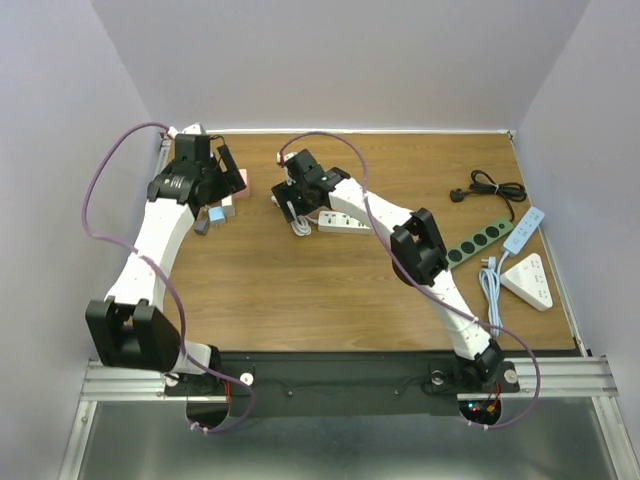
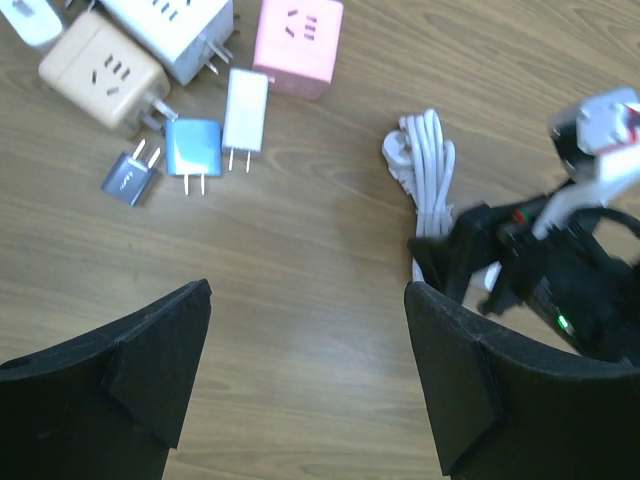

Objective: Pull the plug off the socket
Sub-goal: Move the socket to the center of the board.

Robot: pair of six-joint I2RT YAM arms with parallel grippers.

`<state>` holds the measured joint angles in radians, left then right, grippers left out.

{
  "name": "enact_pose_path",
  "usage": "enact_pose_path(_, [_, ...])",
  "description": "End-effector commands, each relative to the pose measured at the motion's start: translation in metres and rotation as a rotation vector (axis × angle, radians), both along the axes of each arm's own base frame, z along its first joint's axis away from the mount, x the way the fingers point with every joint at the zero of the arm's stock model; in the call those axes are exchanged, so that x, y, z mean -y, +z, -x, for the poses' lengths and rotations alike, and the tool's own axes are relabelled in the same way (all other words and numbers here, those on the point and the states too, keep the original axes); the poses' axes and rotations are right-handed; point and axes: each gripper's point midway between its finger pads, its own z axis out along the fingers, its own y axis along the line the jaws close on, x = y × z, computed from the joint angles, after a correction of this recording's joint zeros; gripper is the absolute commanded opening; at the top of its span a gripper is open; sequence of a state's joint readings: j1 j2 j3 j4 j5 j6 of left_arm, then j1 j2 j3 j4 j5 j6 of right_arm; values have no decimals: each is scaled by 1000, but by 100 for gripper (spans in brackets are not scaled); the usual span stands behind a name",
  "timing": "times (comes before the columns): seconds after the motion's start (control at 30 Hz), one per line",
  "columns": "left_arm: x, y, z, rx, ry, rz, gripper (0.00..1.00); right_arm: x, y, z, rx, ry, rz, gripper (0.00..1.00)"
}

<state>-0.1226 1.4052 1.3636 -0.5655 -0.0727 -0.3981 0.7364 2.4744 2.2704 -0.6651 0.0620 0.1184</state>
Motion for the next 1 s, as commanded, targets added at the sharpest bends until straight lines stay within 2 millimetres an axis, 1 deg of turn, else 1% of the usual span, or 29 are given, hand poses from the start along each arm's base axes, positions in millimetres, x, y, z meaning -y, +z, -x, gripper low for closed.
enact_pose_path(0.0, [4, -4, 14, 17, -8, 41, 90, 9, 9, -22, 107, -64, 73, 79])
enact_pose_path(0.03, [5, -5, 17, 14, -12, 40, 90, 8, 6, -22, 104, -58, 73, 77])
enact_pose_path(0.1, [4, -8, 20, 1, -14, 37, 90, 7, -6, -17, 81, -46, 77, 66])
enact_pose_path(0.13, [4, -7, 20, 4, -18, 37, 90, 8, -9, -16, 75, -45, 79, 59])
enact_pose_path(0.17, [5, -6, 20, 7, -22, 42, 90, 10, -12, -14, 68, -48, 86, 39])
enact_pose_path(0.2, [5, -6, 21, 6, -24, 44, 90, 12, -8, -13, 71, -60, 86, 28])
enact_pose_path(0.23, [6, -5, 22, 10, -30, 49, 90, 21, -13, -12, 71, -85, 120, 18])
enact_pose_path(0.3, [8, -5, 23, 15, -36, 59, 89, 34, -12, -12, 86, -127, 156, 0])
enact_pose_path(0.33, [13, -6, 24, 16, -56, 79, 89, 45, -2, -13, 115, -164, 181, 1])
enact_pose_path(0.37, [20, -6, 23, 23, -84, 106, 89, 57, -13, -7, 100, -182, 226, 1])
enact_pose_path(0.4, [23, -10, 25, 15, -92, 121, 89, 68, -14, -4, 98, -207, 246, 1])
enact_pose_path(0.43, [27, -12, 26, 11, -104, 142, 89, 85, -17, 4, 81, -242, 270, 0])
enact_pose_path(0.47, [30, -15, 26, 11, -113, 152, 89, 97, -20, 7, 63, -270, 278, 1])
enact_pose_path(0.5, [32, -16, 25, 13, -117, 163, 88, 115, -22, 4, 41, -338, 267, 1])
enact_pose_path(0.53, [35, -17, 26, 10, -128, 175, 88, 128, -26, 5, 23, -373, 267, 0])
enact_pose_path(0.57, [37, -20, 25, 9, -135, 181, 87, 146, -30, 13, -4, -409, 279, 1])
enact_pose_path(0.6, [38, -20, 24, 9, -142, 187, 87, 168, -34, 9, -28, -469, 275, 1])
enact_pose_path(0.63, [40, -21, 24, 6, -149, 191, 87, 181, -34, 9, -34, -495, 279, 0])
enact_pose_path(0.67, [42, -22, 22, 4, -159, 197, 87, 190, -27, 8, -31, -515, 269, 0])
enact_pose_path(0.7, [43, -23, 21, 5, -162, 201, 87, 207, -26, 5, -34, -544, 264, 0])
enact_pose_path(0.73, [45, -22, 20, 8, -172, 206, 87, 217, -35, 11, -50, -540, 271, 0])
enact_pose_path(0.77, [46, -21, 18, 19, -177, 208, 87, 231, -33, 10, -42, -562, 262, 0])
enact_pose_path(0.9, [51, -17, 15, 53, -195, 226, 87, 254, -28, 5, -26, -526, 252, 1])
enact_pose_path(0.97, [51, -16, 14, 68, -195, 231, 87, 264, -31, 7, -26, -479, 282, 0])
